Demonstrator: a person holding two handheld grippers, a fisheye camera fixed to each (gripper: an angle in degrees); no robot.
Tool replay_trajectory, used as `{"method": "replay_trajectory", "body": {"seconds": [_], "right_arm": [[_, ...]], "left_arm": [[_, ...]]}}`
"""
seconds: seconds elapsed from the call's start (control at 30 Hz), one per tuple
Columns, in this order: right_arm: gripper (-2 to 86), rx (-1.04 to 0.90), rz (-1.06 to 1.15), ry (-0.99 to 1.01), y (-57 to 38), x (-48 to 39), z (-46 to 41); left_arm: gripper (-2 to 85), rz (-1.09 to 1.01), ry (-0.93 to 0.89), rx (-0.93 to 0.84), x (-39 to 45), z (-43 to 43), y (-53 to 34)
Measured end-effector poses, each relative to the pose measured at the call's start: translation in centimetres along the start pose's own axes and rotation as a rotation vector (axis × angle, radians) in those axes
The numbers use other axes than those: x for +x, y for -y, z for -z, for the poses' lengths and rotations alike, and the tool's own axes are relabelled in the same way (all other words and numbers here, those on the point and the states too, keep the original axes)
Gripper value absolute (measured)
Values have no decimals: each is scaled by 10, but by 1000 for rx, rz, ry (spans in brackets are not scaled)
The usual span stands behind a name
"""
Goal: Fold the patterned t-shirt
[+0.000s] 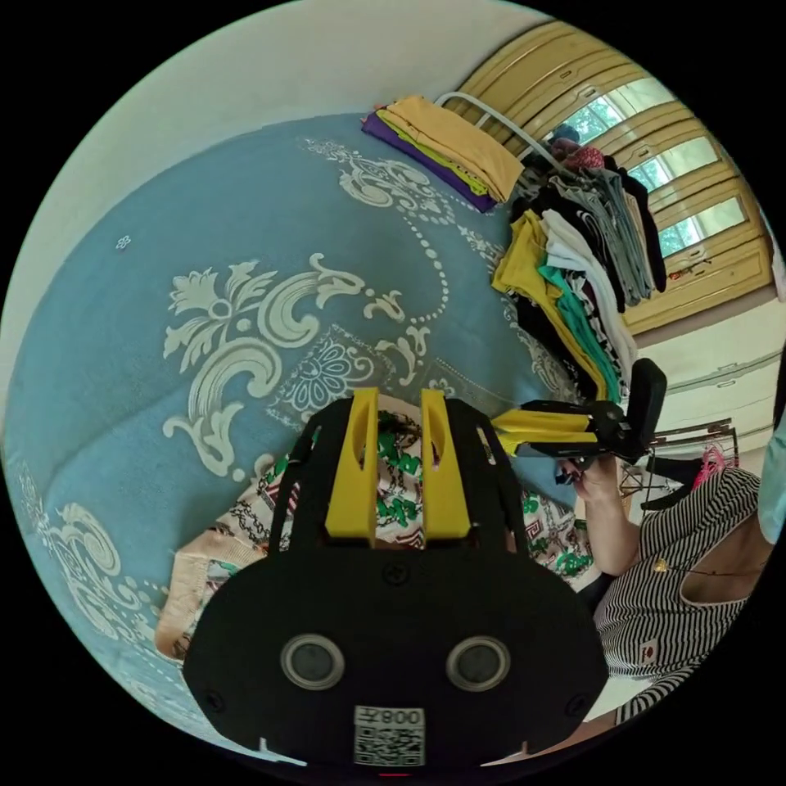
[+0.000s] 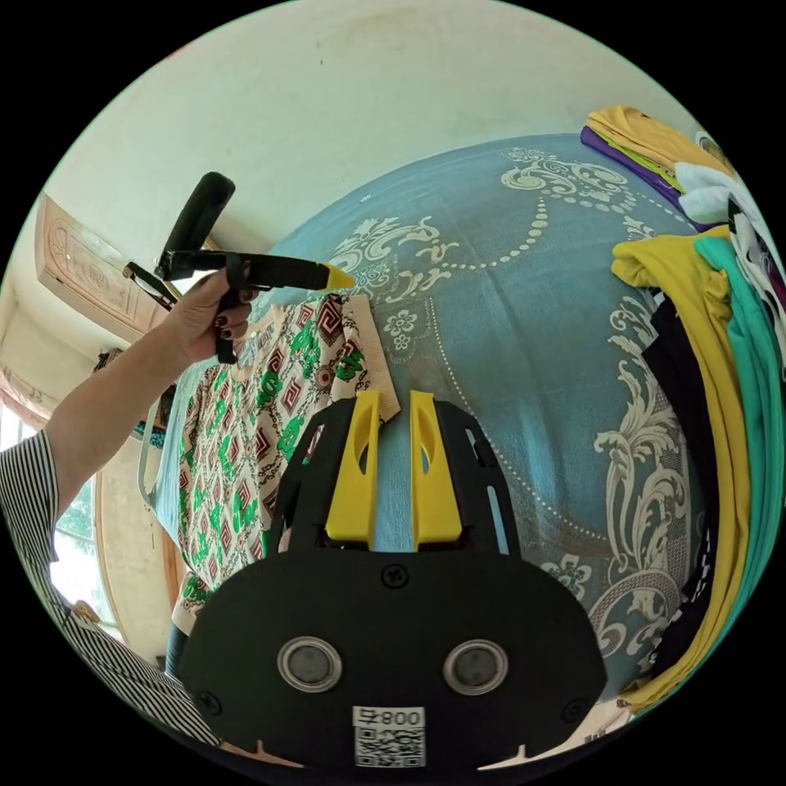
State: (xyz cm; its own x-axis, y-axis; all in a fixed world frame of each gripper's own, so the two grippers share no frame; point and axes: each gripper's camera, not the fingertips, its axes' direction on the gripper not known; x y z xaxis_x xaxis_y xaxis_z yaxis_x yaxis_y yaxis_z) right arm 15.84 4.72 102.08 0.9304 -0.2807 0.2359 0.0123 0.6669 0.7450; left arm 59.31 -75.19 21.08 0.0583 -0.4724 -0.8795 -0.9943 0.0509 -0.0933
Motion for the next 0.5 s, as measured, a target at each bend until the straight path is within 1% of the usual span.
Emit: {"method": "replay_trajectory", "body": {"seconds": [0.07, 0.17, 0.23, 0.3, 0.33, 0.43, 0.5], "right_arm": [[54, 1, 9, -8, 3, -3, -3], [25, -1, 32, -25, 5, -9, -6], [13, -12, 42, -40, 6, -13, -8], [6, -16, 57, -48, 7, -16, -7], [5, -11, 58, -57, 6, -17, -4], [2, 130, 64, -84, 0, -19, 30], [2, 239, 61, -54, -8, -16, 56]], "left_arm": [[58, -19, 62, -112, 8, -15, 33], [35, -61, 123, -139, 25, -18, 62], [27, -81, 115, -143, 34, -16, 78], [22, -100, 127, -112, 44, -7, 93], [20, -117, 111, -66, 51, 2, 102], [17, -164, 49, 65, 66, 27, 126], [16, -189, -3, 117, 72, 36, 142]]}}
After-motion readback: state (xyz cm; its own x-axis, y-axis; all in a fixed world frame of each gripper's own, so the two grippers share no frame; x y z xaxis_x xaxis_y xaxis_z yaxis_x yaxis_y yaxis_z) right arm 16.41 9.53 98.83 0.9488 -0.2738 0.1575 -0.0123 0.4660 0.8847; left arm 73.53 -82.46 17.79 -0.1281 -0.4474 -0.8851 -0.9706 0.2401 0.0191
